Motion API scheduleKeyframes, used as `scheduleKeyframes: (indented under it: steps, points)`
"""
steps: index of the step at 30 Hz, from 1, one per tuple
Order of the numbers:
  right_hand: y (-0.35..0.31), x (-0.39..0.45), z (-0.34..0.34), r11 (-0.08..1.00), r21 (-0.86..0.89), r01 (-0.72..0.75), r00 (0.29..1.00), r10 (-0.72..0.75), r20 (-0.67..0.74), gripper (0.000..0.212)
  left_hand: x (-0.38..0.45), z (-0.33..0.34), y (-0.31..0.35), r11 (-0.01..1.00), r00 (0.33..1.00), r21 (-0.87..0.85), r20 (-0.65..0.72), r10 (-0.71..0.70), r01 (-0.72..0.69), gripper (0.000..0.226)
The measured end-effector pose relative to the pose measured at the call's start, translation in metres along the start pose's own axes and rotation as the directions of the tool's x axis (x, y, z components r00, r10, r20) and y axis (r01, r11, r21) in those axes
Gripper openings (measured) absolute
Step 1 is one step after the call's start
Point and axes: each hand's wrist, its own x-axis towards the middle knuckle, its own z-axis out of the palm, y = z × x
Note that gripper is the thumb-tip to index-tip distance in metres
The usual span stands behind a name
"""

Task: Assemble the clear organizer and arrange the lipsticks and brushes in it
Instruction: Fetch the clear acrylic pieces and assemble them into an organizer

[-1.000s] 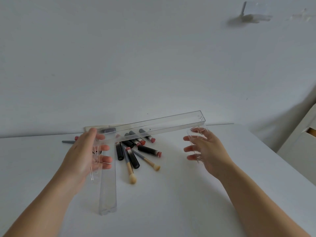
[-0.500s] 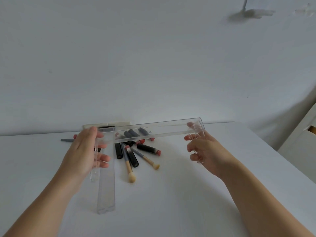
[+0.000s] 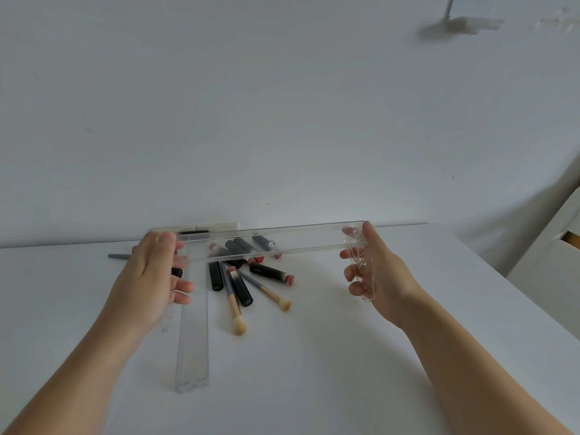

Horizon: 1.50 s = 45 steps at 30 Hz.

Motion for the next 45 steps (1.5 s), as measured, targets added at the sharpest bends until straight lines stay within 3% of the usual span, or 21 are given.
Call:
scheduleKeyframes:
  steps: [4,11,14,20,28,40,45]
  points:
    - [0.002,-0.001,0.001,0.997,0.009,0.075,0.994,-0.074,-0.075,0.032,-0.004,0.002,0.003,1.0,1.0,0.014,0.017,0.004,-0.004,0.029]
    - [0.0,0.001,-0.004,0.99,-0.01,0.141,0.984,-0.141,-0.109,0.034,-0.007,0.003,0.009,1.0,0.997,-0.017,0.076,-0.001,0.002,0.032]
    - [-0.005,0.004,-0.013,0.989,-0.074,0.125,0.984,-0.133,-0.119,0.034,-0.009,0.001,0.012,0.999,0.993,0.051,0.115,-0.007,0.001,0.037]
    - [-0.022,0.002,-0.044,0.931,-0.362,0.052,0.991,-0.093,-0.097,0.037,-0.014,-0.006,0.036,0.982,0.957,0.158,0.252,-0.144,0.106,0.04]
    - [-0.015,-0.029,-0.081,0.903,-0.429,-0.033,0.979,-0.058,-0.198,0.039,-0.044,0.006,0.04,0.969,0.91,0.219,0.369,-0.19,0.114,0.028]
    - [0.013,-0.04,-0.065,0.874,-0.482,-0.061,0.967,-0.067,-0.244,0.036,-0.048,0.01,0.023,0.814,0.936,0.58,0.298,-0.186,-0.022,0.029]
    - [0.014,-0.036,-0.051,0.867,-0.496,-0.047,0.961,-0.096,-0.258,0.036,-0.039,0.012,0.024,0.715,0.965,0.689,0.251,-0.079,-0.121,0.032]
